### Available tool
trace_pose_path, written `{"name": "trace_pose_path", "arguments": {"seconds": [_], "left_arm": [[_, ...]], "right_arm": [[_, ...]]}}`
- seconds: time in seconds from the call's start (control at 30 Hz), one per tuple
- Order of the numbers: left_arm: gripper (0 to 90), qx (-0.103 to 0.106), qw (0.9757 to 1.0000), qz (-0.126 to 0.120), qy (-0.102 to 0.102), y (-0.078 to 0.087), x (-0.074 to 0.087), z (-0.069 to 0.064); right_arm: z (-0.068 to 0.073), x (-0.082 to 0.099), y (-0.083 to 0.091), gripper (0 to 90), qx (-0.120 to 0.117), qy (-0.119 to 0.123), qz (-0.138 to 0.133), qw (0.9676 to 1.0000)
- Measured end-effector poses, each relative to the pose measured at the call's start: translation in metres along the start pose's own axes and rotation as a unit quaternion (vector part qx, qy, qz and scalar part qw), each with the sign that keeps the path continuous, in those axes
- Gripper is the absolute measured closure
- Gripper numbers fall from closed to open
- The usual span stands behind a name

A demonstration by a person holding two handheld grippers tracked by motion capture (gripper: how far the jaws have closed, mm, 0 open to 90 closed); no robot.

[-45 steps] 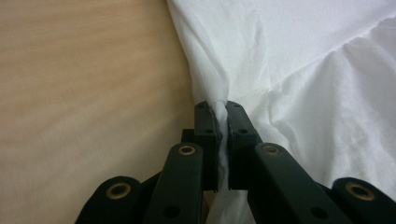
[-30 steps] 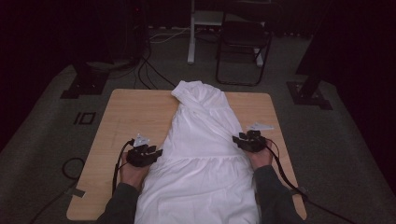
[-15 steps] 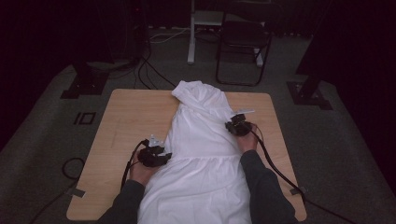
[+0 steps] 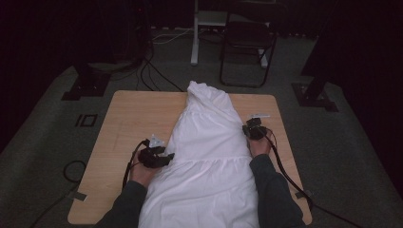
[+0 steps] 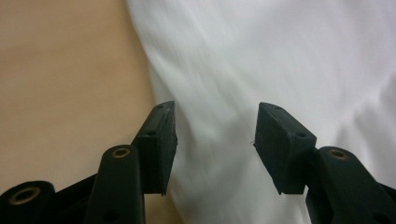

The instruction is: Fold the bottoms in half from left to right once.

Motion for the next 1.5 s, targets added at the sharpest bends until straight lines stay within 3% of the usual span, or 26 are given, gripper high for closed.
{"name": "trace_pose_path", "arguments": {"seconds": [0.07, 0.2, 0.3, 0.43, 0.5, 0.6, 0.67, 0.83, 1.17, 1.33, 1.4, 1.5], "left_arm": [[47.0, -0.006, 0.9998, -0.017, -0.004, -0.003, -0.018, 0.004], [46.2, -0.014, 0.9998, -0.009, -0.007, -0.031, -0.038, 0.011], [46.8, -0.024, 0.9997, 0.011, 0.003, -0.058, -0.035, 0.020], [48.8, -0.022, 0.9988, 0.041, 0.017, -0.079, -0.020, 0.026], [49.7, -0.018, 0.9990, 0.032, 0.026, -0.079, -0.018, 0.026], [65.7, -0.012, 0.9991, 0.036, 0.021, -0.075, -0.015, 0.022], [71.2, -0.012, 0.9991, 0.034, 0.024, -0.072, -0.012, 0.018], [71.8, 0.001, 0.9992, 0.028, 0.027, -0.054, 0.008, 0.003], [71.0, 0.015, 0.9993, 0.019, 0.030, -0.010, 0.053, -0.032], [70.0, 0.017, 0.9994, 0.023, 0.021, -0.002, 0.061, -0.039], [68.7, 0.016, 0.9995, 0.021, 0.017, -0.003, 0.061, -0.039], [68.3, 0.017, 0.9996, 0.018, 0.017, -0.004, 0.060, -0.039]], "right_arm": [[0.001, 0.002, -0.002, 87.2, -0.001, -0.003, 0.003, 1.0000], [0.001, 0.003, -0.003, 86.4, 0.000, -0.006, 0.005, 1.0000], [0.000, 0.003, -0.003, 85.8, -0.003, -0.011, 0.001, 0.9999], [0.000, 0.004, -0.002, 86.1, 0.000, -0.009, -0.005, 0.9999], [0.001, 0.005, -0.002, 86.4, 0.001, -0.009, -0.005, 0.9999], [0.005, 0.007, 0.001, 87.3, 0.004, 0.000, -0.012, 0.9999], [0.007, 0.010, 0.003, 87.5, 0.001, -0.001, -0.012, 0.9999], [0.014, 0.022, 0.016, 87.5, 0.000, 0.034, -0.013, 0.9993], [0.032, 0.073, 0.069, 87.5, -0.061, 0.045, -0.011, 0.9970], [0.039, 0.092, 0.089, 87.4, -0.084, 0.051, -0.004, 0.9952], [0.039, 0.094, 0.095, 82.0, -0.086, 0.050, 0.009, 0.9950], [0.036, 0.075, 0.099, 66.0, -0.085, 0.034, -0.016, 0.9957]]}}
Point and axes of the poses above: each handheld gripper's, and its own axes: y roughly backward along the jaws, x roughly out of its underside, z roughly to its left, the point moved 8 cm from there along -y, roughly forward along the jaws, and after that the axes turned 7 degrees about x, right-handed, at the moved point
